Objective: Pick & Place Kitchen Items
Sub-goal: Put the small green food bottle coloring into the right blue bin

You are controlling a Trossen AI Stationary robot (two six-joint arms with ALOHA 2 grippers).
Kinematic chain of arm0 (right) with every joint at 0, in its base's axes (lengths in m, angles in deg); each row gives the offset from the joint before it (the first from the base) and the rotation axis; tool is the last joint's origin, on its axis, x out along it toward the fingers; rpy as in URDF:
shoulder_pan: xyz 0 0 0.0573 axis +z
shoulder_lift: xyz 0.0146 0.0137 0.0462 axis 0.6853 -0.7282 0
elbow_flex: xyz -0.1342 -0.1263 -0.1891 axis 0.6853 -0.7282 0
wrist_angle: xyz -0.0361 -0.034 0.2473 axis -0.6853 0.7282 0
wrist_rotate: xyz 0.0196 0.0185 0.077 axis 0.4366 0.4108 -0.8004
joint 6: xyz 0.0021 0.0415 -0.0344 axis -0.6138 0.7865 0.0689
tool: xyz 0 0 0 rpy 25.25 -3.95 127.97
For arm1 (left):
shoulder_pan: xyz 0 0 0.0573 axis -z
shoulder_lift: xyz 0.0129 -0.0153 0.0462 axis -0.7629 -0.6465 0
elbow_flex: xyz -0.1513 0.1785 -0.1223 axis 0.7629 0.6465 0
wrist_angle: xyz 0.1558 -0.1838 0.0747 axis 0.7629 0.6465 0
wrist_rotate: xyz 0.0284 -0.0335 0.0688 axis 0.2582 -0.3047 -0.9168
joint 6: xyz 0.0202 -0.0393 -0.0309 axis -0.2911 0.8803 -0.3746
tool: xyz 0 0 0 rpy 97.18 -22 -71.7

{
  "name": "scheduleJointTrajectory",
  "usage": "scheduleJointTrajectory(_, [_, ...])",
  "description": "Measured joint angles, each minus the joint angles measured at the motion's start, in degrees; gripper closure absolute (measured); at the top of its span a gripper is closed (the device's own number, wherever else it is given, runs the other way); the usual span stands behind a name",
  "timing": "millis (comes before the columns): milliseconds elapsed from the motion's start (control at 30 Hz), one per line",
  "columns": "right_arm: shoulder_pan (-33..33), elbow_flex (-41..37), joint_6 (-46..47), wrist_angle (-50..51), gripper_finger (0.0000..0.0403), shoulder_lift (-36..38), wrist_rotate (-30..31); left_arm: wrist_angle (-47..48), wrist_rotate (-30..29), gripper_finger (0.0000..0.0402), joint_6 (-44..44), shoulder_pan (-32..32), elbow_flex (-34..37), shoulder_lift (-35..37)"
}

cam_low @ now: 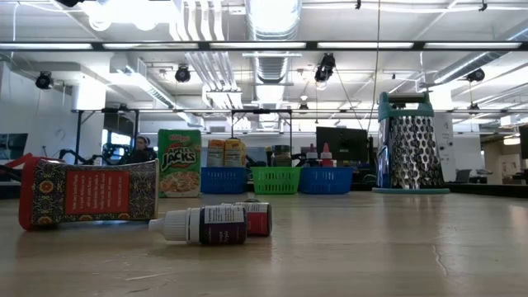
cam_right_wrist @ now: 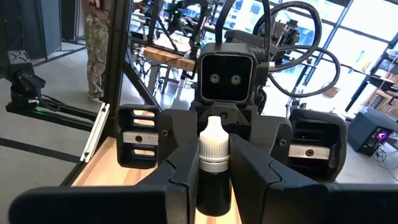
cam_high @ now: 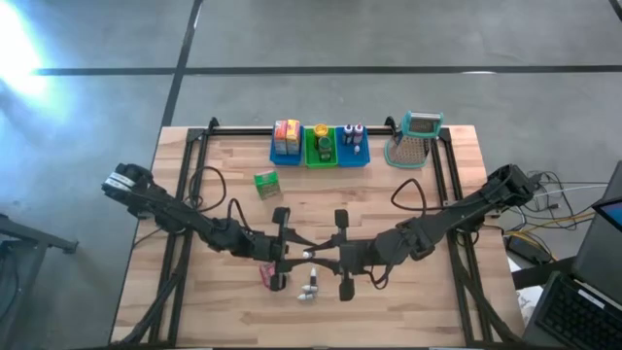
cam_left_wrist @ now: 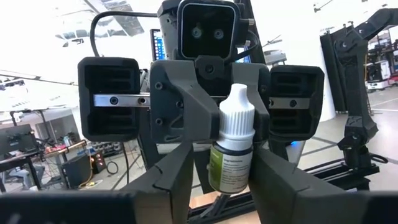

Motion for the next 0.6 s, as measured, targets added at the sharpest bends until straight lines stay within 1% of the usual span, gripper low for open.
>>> scheduleJointTrajectory(167, [0.0, 0.0, 0.1, 0.0, 0.0339, 0.0, 0.0, 0.1, 0.0, 0.0263, 0.7, 0.0, 0.0, 0.0])
scheduleJointTrajectory(233, [0.0, 0.0, 1.0, 0.1, 0.0334, 0.0, 0.0, 0.1, 0.0, 0.0264, 0.9, 0.0, 0.1, 0.0])
scheduleJointTrajectory(467, [0.0, 0.0, 4.1, 0.2, 0.0275, 0.2, -0.6, 1.9, 0.1, 0.0265, 1.8, -0.1, 0.1, -0.1])
scheduleJointTrajectory(600, [0.0, 0.0, 4.0, 0.7, 0.0237, 0.6, -0.6, 2.6, 0.1, 0.0265, 2.5, -0.1, 0.1, -0.1])
